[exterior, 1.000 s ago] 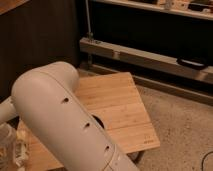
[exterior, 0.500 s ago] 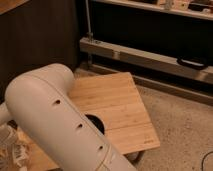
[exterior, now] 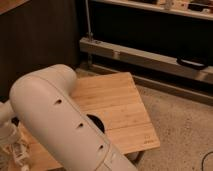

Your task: Place the bottle in the ceramic bowl

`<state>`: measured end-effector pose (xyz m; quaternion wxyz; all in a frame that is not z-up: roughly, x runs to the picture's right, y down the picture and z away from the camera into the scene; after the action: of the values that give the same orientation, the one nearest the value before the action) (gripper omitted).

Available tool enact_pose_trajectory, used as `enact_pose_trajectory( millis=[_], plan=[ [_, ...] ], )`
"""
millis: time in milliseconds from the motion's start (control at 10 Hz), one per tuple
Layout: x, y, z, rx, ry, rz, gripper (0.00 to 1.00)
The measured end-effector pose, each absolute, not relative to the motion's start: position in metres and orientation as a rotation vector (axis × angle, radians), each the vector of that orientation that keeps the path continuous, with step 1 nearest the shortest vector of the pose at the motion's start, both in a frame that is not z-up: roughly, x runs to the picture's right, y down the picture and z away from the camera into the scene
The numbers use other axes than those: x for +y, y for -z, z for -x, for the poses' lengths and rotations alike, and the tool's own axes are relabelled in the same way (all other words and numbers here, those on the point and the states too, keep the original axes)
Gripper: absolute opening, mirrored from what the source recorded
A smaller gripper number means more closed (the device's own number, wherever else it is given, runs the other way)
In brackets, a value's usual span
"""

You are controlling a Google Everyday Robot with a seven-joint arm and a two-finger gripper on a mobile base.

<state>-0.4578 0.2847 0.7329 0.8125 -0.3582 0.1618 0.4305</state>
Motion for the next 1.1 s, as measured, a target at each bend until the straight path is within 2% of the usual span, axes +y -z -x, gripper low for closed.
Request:
enact_pose_trajectory(
  millis=[200,300,900,1100],
  plan=[
    [0.275,-0.734,0.446,0.345,-0.915,0.785,0.03],
    [0.271,-0.732,0.442,0.337,-0.922,0.807,0.00],
    [0.140,-0.706,0.375,0.179,-1.024,1.037,0.00],
    [0.105,-0.710,0.339,0.108,-1.062,1.088,0.00]
  ],
)
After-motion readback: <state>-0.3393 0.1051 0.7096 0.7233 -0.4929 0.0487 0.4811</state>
